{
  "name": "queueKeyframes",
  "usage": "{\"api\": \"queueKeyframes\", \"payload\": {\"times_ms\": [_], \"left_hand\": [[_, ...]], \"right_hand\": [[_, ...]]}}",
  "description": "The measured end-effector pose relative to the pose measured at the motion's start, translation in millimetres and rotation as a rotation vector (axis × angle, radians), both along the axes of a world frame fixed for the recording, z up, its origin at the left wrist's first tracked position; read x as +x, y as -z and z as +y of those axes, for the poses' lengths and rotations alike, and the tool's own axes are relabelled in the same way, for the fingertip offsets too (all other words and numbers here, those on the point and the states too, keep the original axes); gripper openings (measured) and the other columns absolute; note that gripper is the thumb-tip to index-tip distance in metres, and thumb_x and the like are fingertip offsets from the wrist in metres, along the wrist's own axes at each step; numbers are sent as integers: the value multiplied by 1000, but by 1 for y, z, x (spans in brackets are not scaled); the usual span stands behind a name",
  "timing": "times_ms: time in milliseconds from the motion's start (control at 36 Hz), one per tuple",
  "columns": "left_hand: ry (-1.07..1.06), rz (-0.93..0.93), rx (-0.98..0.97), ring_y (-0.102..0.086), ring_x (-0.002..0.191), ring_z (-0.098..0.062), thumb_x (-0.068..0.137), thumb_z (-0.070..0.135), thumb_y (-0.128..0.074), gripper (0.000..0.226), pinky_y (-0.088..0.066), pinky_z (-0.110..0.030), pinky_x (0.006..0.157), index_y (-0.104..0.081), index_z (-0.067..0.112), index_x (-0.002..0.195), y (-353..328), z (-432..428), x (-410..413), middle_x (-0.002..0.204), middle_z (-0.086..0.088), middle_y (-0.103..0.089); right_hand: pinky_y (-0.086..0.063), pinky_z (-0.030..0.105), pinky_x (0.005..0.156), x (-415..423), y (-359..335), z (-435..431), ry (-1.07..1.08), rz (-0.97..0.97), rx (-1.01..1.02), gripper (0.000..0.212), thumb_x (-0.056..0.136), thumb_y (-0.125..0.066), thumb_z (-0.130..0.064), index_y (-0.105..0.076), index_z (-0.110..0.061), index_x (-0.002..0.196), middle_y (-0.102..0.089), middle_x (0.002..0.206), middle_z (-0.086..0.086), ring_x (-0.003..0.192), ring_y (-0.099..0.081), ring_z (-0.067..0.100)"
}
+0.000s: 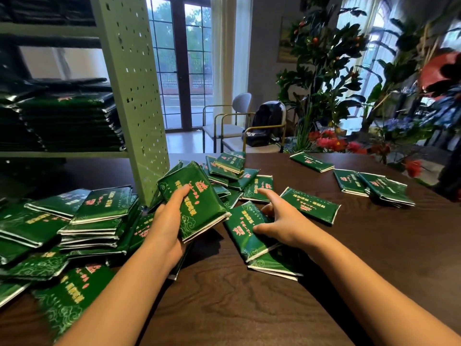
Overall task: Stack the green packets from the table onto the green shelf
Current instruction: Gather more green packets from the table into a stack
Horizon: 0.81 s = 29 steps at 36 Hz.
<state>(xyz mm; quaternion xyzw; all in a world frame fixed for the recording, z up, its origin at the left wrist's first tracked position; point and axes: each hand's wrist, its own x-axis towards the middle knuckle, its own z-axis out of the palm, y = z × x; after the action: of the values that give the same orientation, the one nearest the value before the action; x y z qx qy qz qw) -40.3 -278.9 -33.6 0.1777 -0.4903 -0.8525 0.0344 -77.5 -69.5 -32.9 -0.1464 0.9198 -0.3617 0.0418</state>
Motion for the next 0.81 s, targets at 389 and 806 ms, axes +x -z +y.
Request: {"api": "queueKeyframes", "payload": {"times_ms": [389,806], "left_hand": [[25,-36,-198,-72,85,-26,87,33,-69,46,-59,-36,65,-57,8,124,-3,4,2,103,-13,-73],[400,-107,-334,-71,85,-29,87,60,-52,52,-49,-46,98,-77,15,96,-11,9,14,93,-15,-75]], "right_hand": [[-53,31,80,-5,-17,9,197,177,-858,59,82,-68,0,-46,-19,134,-66,91,1,87,-64,19],[-50,16,67,9,-27,12,-270,-120,-745,60,73,-69,-5,-52,-29,126,-71,84,2,71,-64,7]]}}
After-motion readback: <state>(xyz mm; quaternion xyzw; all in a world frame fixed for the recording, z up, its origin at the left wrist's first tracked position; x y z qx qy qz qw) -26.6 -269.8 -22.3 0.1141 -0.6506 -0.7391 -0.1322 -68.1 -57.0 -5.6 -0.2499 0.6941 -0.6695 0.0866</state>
